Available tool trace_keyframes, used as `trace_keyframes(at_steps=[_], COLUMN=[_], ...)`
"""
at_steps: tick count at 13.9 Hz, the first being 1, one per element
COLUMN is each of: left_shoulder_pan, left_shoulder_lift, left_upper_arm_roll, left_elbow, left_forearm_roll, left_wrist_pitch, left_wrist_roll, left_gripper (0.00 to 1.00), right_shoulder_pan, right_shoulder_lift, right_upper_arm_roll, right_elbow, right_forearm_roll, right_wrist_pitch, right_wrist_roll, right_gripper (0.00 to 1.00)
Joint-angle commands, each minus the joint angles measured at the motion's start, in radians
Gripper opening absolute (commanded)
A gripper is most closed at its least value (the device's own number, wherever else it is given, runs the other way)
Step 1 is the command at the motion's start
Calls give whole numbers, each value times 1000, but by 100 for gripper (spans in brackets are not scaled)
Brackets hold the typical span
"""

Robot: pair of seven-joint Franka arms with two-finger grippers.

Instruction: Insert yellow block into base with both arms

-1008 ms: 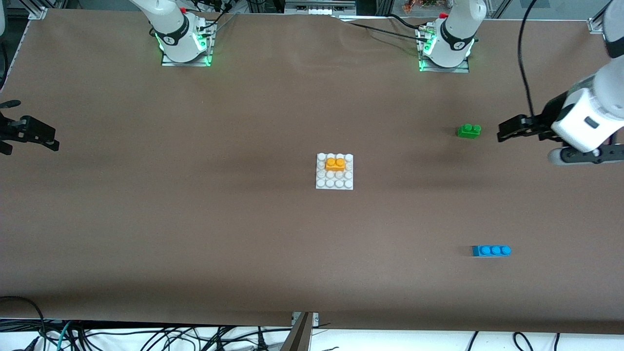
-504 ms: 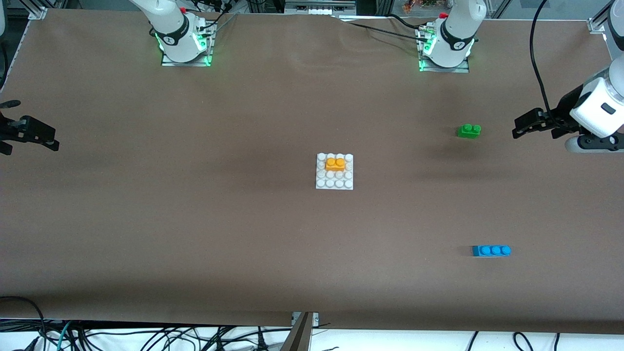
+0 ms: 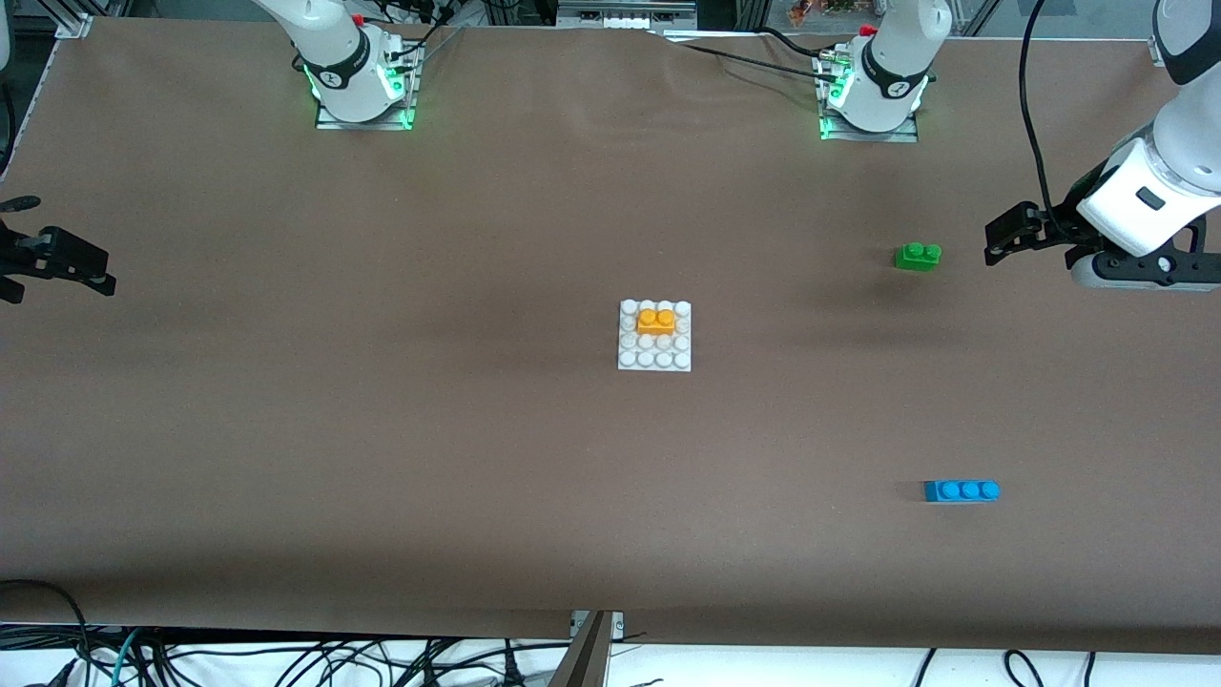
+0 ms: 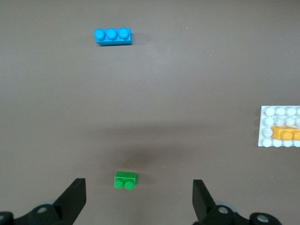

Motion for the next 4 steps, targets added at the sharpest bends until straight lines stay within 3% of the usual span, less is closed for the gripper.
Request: trace_keyframes(at_steps=[1, 4], left_shoulder_pan=[-5, -5], left_shoulder_lift=[-23, -20], left_upper_arm_roll=[8, 7], left_elbow=[-15, -15], left_forearm_roll=[19, 19], left_wrist_pitch=[8, 3], left_wrist_roll=[15, 13], left_gripper=[100, 100], right_shoulder_pan=[-9, -8], right_shoulder_lift=[-1, -1], right_upper_arm_roll=[6, 6], right_elbow=[5, 5], right_forearm_roll=[-4, -4], right_wrist_pitch=[1, 0], right_wrist_roll=[-19, -21], right_gripper=[100, 100])
